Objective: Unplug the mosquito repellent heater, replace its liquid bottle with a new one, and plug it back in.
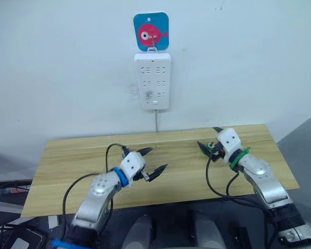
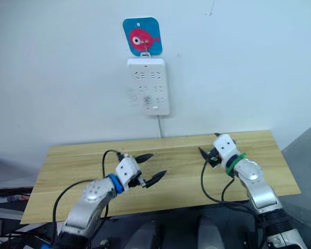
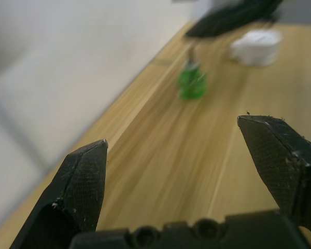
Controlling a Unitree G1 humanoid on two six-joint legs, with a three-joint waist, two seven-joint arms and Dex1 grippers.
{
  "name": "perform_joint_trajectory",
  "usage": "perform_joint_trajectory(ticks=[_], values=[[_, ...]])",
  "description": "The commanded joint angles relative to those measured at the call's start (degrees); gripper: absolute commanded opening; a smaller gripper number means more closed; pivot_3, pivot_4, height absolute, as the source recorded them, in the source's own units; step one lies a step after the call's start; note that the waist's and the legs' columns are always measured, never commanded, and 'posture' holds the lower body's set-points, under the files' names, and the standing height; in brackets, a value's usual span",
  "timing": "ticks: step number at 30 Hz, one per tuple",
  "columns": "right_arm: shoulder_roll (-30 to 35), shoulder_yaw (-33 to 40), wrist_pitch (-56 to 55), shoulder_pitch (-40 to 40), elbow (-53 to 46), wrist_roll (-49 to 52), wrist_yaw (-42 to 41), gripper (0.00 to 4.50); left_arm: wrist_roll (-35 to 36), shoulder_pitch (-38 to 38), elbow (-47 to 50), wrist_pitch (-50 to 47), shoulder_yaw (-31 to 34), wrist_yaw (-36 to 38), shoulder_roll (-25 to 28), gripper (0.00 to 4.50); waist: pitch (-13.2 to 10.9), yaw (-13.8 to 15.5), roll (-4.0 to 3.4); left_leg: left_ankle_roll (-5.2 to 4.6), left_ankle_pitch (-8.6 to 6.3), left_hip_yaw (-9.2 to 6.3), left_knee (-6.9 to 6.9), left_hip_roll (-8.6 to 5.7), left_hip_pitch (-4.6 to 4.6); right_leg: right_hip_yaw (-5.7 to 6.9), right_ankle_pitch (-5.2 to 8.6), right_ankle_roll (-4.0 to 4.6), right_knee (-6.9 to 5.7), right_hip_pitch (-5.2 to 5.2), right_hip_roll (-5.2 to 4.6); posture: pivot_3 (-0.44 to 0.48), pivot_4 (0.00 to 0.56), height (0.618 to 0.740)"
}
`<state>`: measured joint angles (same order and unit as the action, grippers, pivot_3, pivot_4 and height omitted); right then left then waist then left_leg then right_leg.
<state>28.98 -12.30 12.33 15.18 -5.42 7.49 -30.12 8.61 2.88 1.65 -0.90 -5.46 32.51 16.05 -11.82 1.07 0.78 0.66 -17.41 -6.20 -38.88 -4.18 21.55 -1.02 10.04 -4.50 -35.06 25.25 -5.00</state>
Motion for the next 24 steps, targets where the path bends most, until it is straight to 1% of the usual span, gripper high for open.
perform_joint_trajectory(ticks=[1,4,8,11,13,17,22,24], values=[[-0.51,-1.87,5.42,2.59,-6.36,2.34,-4.87,4.46,-3.66,3.00,-2.27,4.63,4.16,-10.85,-3.29,4.50,-0.05,0.41,0.08,-0.02,-0.01,-0.02,0.00,-0.03,-0.01,0.02,0.00,0.00,-0.01,-0.03,-0.03,0.106,0.227,0.740],[-1.24,-3.08,10.35,4.34,-10.55,4.61,-7.85,4.46,-7.18,5.21,-6.33,9.10,5.65,-16.73,-4.66,4.50,-0.15,0.81,0.13,-0.17,-0.09,-0.18,-0.02,-0.07,0.03,0.14,0.00,-0.01,-0.01,-0.08,-0.06,0.118,0.252,0.740],[-0.26,-4.21,14.93,5.84,-14.95,5.66,-11.02,4.46,-7.77,5.21,-12.16,13.13,6.94,-20.17,-6.52,4.50,-0.43,0.80,0.16,-0.20,-0.11,-0.19,-0.01,-0.08,0.02,0.15,0.01,-0.01,-0.01,-0.08,-0.09,0.127,0.276,0.740],[1.14,-4.62,16.58,7.28,-16.44,5.57,-13.03,4.46,-7.13,1.79,-18.07,15.66,7.00,-19.97,-7.41,4.50,-0.69,0.81,0.17,-0.21,-0.12,-0.21,-0.02,-0.09,0.03,0.19,0.01,-0.02,-0.01,-0.08,-0.11,0.130,0.293,0.740],[1.67,-4.03,18.98,8.74,-17.81,6.80,-14.11,4.46,-7.27,-2.08,-23.72,17.81,6.98,-19.90,-8.02,4.50,-0.91,0.75,0.19,-0.21,-0.12,-0.23,-0.02,-0.09,0.04,0.26,0.01,-0.02,-0.02,-0.07,-0.10,0.120,0.298,0.740],[2.74,-3.69,22.66,10.42,-20.31,8.44,-15.58,4.46,-8.24,-8.77,-34.30,22.62,8.35,-23.14,-8.43,4.50,-1.08,0.43,0.31,-0.20,-0.11,-0.24,-0.02,-0.09,0.04,0.26,0.01,-0.02,-0.04,-0.05,-0.10,0.099,0.298,0.740],[4.17,-3.25,25.28,10.97,-21.92,9.29,-16.32,4.46,-8.35,-14.62,-44.38,26.84,8.82,-25.37,-9.37,4.50,-1.48,0.33,0.45,-0.06,-0.04,-0.23,-0.01,-0.10,0.11,0.24,0.01,-0.01,0.02,0.04,-0.13,0.080,0.306,0.740],[4.50,-3.22,25.52,11.08,-22.35,9.37,-16.47,4.46,-8.56,-15.90,-47.05,28.21,8.77,-25.73,-9.58,4.50,-1.73,0.31,0.46,-0.10,-0.06,-0.23,-0.02,-0.10,0.13,0.25,0.01,-0.01,0.01,0.05,-0.14,0.077,0.304,0.740]])
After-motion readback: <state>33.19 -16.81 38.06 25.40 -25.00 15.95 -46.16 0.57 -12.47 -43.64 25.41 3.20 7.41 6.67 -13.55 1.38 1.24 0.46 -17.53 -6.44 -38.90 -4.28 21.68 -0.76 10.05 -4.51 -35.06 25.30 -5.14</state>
